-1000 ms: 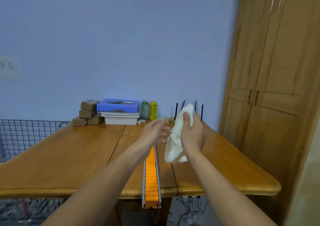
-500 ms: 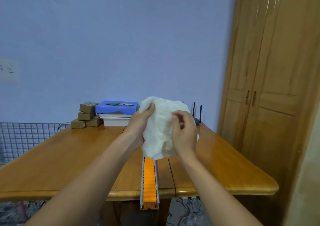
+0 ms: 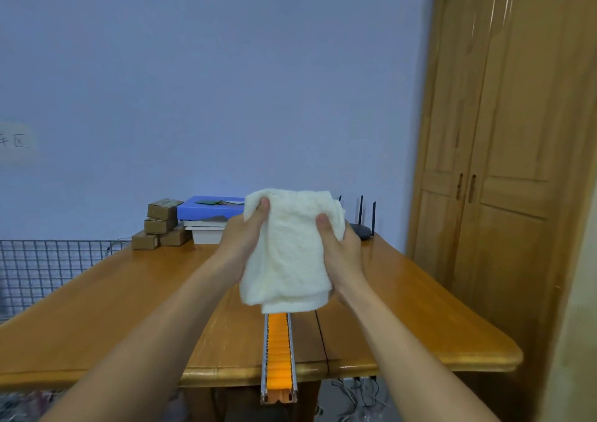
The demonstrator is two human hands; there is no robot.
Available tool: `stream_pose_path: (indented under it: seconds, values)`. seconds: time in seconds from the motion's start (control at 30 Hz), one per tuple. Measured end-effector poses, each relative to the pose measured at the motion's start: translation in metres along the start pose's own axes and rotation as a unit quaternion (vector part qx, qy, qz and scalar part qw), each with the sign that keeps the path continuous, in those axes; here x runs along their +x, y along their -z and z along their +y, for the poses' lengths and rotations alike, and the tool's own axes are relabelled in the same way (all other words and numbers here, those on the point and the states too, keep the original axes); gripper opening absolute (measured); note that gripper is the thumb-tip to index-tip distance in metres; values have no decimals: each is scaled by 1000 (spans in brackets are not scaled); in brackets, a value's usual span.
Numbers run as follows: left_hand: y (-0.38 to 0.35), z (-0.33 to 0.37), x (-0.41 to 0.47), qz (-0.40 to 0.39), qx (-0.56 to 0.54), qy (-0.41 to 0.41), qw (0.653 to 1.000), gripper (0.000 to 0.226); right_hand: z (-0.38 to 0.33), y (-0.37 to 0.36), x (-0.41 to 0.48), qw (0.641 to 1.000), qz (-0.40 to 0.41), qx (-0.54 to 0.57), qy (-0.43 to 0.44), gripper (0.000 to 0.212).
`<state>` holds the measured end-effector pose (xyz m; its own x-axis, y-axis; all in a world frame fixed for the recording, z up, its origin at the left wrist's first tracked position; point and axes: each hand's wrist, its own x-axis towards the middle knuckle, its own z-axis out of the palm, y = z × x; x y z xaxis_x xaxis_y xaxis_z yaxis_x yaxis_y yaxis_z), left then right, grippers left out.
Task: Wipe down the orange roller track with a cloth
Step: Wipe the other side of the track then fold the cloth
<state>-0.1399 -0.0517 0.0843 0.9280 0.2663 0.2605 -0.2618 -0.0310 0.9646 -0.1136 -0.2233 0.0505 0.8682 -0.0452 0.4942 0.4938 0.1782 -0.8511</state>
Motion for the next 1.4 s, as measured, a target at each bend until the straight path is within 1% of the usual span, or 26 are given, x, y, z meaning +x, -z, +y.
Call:
stream_pose_path:
  seconds: [0.07,0.13,0.17,0.27,0.33,0.63,0.73,0.8,0.97,1.07,1.2,1.4]
  values:
    - [0,-12,4,68,58,-24,996,60,-1,-2,1,998,10,-41,46,32]
    - [-3,-19,4,106,60,-33,992,59,-1,-3,-1,996,13,-54,68,28]
    - [-4,-19,2,110,41,-42,992,58,-1,-3,-2,996,14,-47,68,27]
    - [-3,-17,-2,82,-56,-78,992,56,-2,3,-4,999,6,11,40,23]
    - [-1,-19,-2,76,-77,-94,990,52,-3,6,-4,999,4,21,32,22]
    - [0,-22,1,48,-84,-89,991,50,0,3,-8,999,29,15,35,21]
    - [1,-23,1,53,-90,-82,991,47,2,3,-8,999,33,10,37,20]
    - [2,-22,1,48,-109,-60,991,44,3,4,-7,999,38,9,35,21]
    - [1,-21,0,23,-137,-10,990,34,4,9,-5,998,58,-1,34,32]
    - [-3,-19,-1,20,-150,7,988,28,6,9,-6,997,67,-2,38,30]
    - [-5,-18,0,36,-146,0,989,24,8,9,-5,996,78,-14,41,26]
    - [-10,-25,1,47,-125,-17,991,29,13,13,-1,996,74,-21,53,24]
